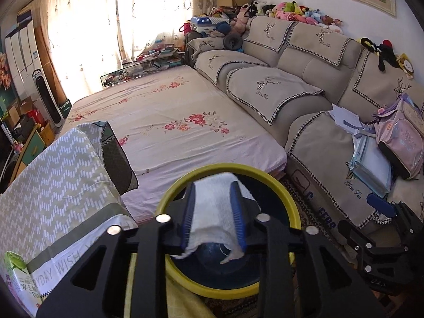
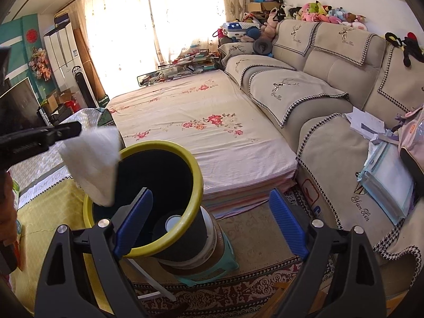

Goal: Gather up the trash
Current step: 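Carry the tissue over the yellow bin and open the left gripper, then grasp the green plastic cup with the right gripper, then carry the green cup over the yellow bin and open the right gripper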

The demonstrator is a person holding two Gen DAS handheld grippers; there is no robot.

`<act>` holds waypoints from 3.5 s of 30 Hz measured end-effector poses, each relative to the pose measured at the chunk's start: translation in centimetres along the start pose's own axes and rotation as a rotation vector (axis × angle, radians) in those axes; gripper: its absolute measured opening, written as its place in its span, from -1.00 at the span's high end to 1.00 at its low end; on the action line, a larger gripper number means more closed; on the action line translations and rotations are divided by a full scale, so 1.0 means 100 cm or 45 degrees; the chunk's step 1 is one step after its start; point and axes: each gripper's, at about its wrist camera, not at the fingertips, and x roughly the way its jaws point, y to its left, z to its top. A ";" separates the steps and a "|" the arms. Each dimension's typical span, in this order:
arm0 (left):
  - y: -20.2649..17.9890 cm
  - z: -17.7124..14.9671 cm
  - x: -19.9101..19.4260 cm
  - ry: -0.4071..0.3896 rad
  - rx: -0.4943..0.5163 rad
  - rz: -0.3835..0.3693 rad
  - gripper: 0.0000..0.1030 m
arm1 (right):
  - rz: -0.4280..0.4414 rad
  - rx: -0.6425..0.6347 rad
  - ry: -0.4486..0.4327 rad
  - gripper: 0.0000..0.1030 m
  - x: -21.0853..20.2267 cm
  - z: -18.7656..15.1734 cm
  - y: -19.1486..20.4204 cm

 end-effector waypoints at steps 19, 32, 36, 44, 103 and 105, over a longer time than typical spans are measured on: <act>0.059 -0.043 -0.201 -0.248 -0.118 0.034 -0.33 | 0.138 -0.122 0.010 -0.69 -0.020 -0.017 0.068; 0.194 -0.188 -0.324 -0.322 -0.414 0.371 -0.46 | 0.621 -0.486 0.040 -0.69 -0.079 -0.058 0.224; 0.220 -0.230 -0.341 -0.316 -0.469 0.454 -0.47 | 0.725 -0.604 0.018 -0.69 -0.103 -0.074 0.270; 0.243 -0.279 -0.357 -0.283 -0.559 0.483 -0.52 | 0.790 -0.783 0.092 -0.61 -0.098 -0.106 0.340; 0.225 -0.260 -0.283 -0.116 -0.473 0.407 -0.54 | 0.197 -0.214 0.104 0.05 0.053 0.010 0.151; 0.223 -0.257 -0.276 -0.101 -0.467 0.394 -0.54 | 0.156 -0.200 0.143 0.05 0.074 0.010 0.142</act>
